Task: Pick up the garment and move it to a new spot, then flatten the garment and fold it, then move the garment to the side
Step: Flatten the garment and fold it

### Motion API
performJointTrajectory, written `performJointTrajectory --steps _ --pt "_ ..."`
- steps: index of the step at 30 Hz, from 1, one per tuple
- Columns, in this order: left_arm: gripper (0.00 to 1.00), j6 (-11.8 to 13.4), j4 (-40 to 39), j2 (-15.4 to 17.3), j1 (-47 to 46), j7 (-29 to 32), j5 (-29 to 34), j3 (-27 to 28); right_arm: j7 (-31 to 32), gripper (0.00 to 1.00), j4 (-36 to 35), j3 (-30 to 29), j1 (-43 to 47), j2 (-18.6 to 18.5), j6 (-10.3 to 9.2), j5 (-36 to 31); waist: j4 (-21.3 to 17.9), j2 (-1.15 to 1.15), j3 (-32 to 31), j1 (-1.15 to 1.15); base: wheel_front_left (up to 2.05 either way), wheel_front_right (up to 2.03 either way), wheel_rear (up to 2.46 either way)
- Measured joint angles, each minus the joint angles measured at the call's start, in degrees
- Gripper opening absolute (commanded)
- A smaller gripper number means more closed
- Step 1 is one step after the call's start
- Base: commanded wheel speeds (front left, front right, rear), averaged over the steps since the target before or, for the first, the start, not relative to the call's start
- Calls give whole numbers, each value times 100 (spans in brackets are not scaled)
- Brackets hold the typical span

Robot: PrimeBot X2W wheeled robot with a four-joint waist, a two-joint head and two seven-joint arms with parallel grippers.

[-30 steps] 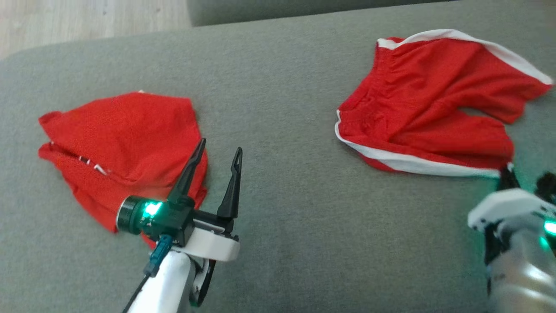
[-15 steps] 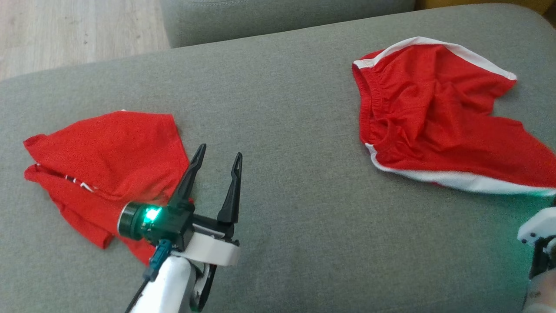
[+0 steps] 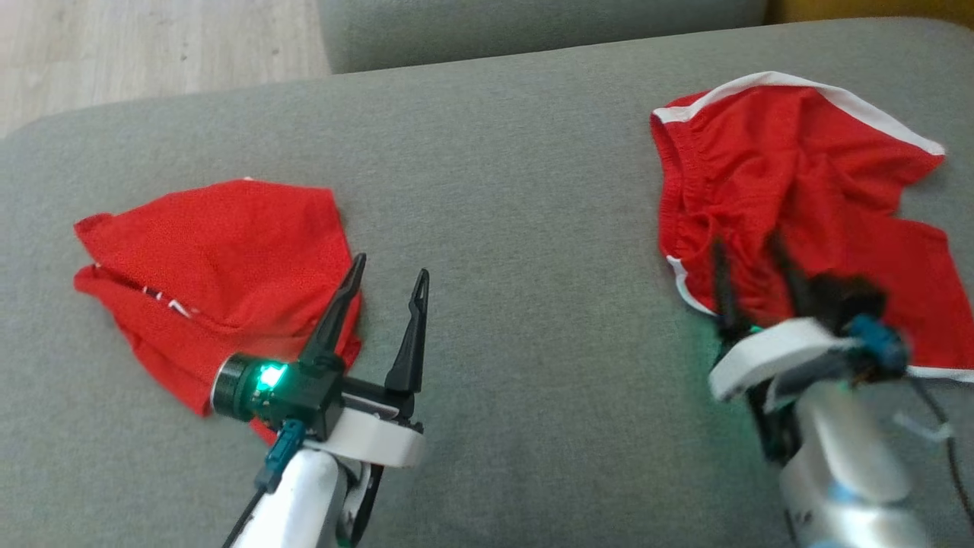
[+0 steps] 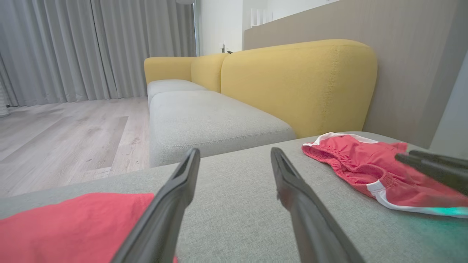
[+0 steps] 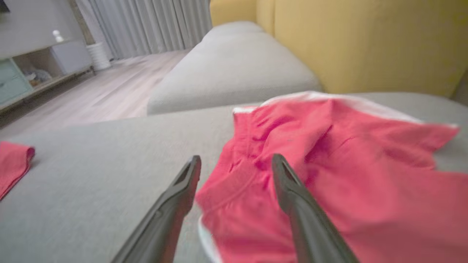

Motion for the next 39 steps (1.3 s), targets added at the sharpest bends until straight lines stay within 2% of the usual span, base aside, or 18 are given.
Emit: performJointTrajectory --steps 4,15,29,30,31,35,39 --pt "100 2 0 1 -3 0 -11 -18 376 100 -87 490 365 0 0 7 130 0 57 0 0 0 0" --pt "100 47 1 0 -66 1 -19 -140 676 100 81 357 246 -8 0 -376 398 0 296 1 0 0 0" --pt "100 52 8 0 -197 1 -18 -155 658 100 975 433 -421 -19 0 -391 448 0 507 1 0 0 0" --pt "100 52 14 -1 -227 1 -18 -158 650 75 1040 474 -478 -21 0 -314 445 0 511 1 0 0 0" --pt "100 52 14 -1 -255 1 -19 -158 615 0 1117 511 -538 -22 0 -275 444 0 513 0 0 0 0" --pt "100 52 23 -1 -279 0 -19 -164 419 0 1296 735 -649 -49 0 -30 448 0 500 0 0 0 0" --pt "100 52 44 -1 -279 0 -19 -167 246 0 1315 1278 -655 -70 0 325 459 0 443 0 0 0 0"
